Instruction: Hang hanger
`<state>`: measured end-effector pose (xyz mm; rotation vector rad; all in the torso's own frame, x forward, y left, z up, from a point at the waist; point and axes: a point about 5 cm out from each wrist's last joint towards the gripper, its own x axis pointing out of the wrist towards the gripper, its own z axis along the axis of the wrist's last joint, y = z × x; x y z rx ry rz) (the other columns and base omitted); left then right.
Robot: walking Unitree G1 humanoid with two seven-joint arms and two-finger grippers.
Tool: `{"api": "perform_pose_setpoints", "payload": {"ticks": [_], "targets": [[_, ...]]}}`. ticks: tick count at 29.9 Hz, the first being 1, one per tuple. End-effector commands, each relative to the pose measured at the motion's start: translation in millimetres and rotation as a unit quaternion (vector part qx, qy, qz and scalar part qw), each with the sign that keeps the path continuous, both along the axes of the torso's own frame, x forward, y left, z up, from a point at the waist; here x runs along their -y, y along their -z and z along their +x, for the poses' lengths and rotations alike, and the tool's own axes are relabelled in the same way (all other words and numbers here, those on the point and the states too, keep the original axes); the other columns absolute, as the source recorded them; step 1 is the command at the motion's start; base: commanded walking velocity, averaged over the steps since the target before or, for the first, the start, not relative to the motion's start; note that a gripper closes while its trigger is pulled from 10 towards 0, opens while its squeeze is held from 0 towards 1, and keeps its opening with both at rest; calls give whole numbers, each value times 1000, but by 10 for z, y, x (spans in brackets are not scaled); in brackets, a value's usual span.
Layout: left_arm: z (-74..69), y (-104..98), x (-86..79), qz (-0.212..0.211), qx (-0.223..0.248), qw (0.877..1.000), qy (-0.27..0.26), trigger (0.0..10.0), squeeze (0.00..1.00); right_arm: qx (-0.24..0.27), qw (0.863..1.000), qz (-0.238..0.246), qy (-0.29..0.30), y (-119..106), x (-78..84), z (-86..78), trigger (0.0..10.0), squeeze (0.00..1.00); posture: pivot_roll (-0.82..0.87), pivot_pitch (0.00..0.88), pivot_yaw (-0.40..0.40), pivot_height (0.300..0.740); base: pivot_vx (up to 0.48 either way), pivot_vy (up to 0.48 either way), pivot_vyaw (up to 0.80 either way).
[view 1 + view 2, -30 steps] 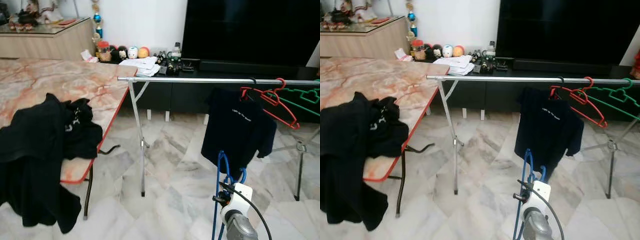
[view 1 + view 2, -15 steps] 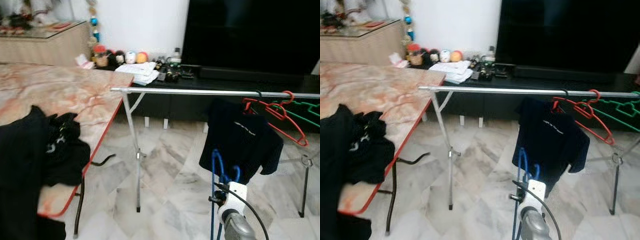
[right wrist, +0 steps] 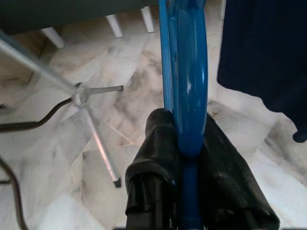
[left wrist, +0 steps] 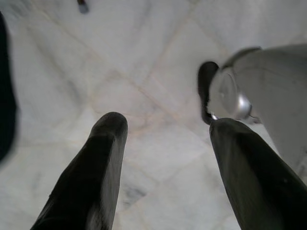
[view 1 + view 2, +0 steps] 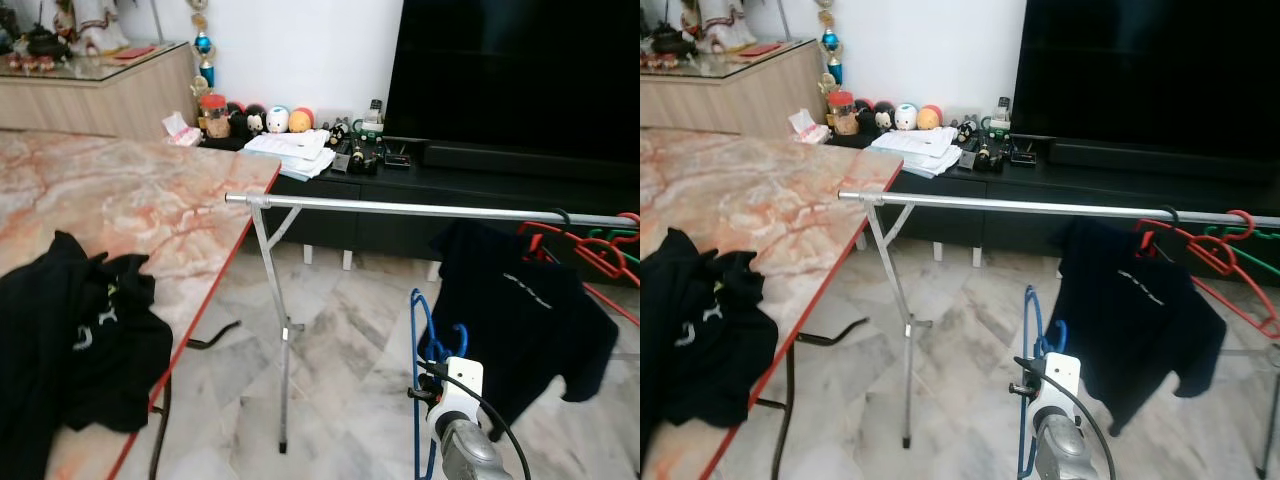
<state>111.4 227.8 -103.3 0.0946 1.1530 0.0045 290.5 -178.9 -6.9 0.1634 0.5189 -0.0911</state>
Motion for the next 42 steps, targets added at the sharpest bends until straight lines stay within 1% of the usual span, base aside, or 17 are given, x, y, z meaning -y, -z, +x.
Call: {"api": "perform_pose_setpoints", "payload": {"ticks": [1, 4, 8, 11, 14, 15, 17, 20, 24, 25, 27, 28, 33, 34, 38, 40, 42], "targets": [[-23, 19, 51, -10, -8, 1000, -2, 10000, 0, 3, 1000, -8, 17, -12, 111, -8, 10000, 0, 47, 9, 27, 740, 341, 0, 0], [-11, 16, 49, -10, -8, 1000, -3, 10000, 0, 5, 1000, -9, 20, -18, 114, -3, 10000, 0, 49, 9, 27, 740, 340, 0, 0], [25, 25, 129, -13, -8, 1000, 0, 10000, 0, 4, 999, -12, 36, -24, 150, -1, 10000, 0, 48, 10, 27, 740, 343, 0, 0], [70, 31, 229, -17, -5, 1000, 3, 10000, 0, 1, 999, -6, 50, -22, 185, -7, 10000, 0, 48, 12, 27, 740, 340, 0, 0], [140, 40, 422, -27, -1, 1000, 10, 10000, 0, -2, 998, -5, 59, -19, 221, -13, 10000, 0, 47, 11, 25, 740, 329, 0, -533], [140, 40, 422, -27, -1, 1000, 10, 10000, 0, -2, 998, -5, 59, -19, 221, -13, 10000, 0, 47, 11, 25, 740, 322, 0, -800], [189, 39, 552, -35, 2, 999, 15, 10000, 0, 2, 998, -15, 55, -31, 231, -7, 10000, 0, 50, 10, 22, 740, 0, 0, -400], [206, 38, 602, -37, 4, 999, 16, 10000, 0, 4, 998, -14, 59, -36, 240, -3, 10000, 0, 52, 8, 20, 740, 0, 0, 0], [215, 39, 655, -40, 5, 999, 15, 10000, 0, 14, 999, -29, 38, -87, 237, 44, 10000, 0, 53, 6, 20, 740, 0, 0, 0], [214, 40, 661, -38, 4, 999, 16, 10000, 0, 24, 999, -41, 15, -133, 214, 91, 10000, 0, 52, 5, 23, 740, 0, 0, 0], [209, 42, 661, -36, 3, 999, 16, 10000, 0, 33, 998, -60, -6, -194, 202, 149, 10000, 0, 51, 3, 22, 740, 0, 0, 0], [195, 45, 644, -34, 2, 999, 15, 10000, 0, 42, 997, -61, -1, -255, 227, 202, 10000, 0, 53, 0, 18, 740, 0, 0, 0], [173, 46, 580, -32, 4, 999, 7, 10000, 0, 44, 997, -62, 4, -279, 247, 222, 10000, 0, 60, 0, 12, 740, 0, 0, 0], [168, 45, 539, -30, 3, 1000, 4, 10000, 0, 41, 997, -62, 1, -262, 234, 210, 10000, 0, 59, 0, 13, 740, 0, 0, 0], [133, 34, 355, -22, 0, 1000, -1, 10000, 0, -1, 998, -64, -29, -76, 147, 61, 10000, 0, 51, 0, 13, 740, 0, 0, 0], [116, 27, 275, -18, -2, 1000, -3, 10000, 0, -25, 994, -84, -67, 67, 93, -84, 10000, 0, 55, 0, 12, 740, 0, 0, 0], [91, 24, 213, -15, -3, 1000, -4, 10000, 0, -35, 991, -102, -84, 144, 81, -178, 10000, 0, 55, 0, 12, 740, 0, 0, 0]]}}
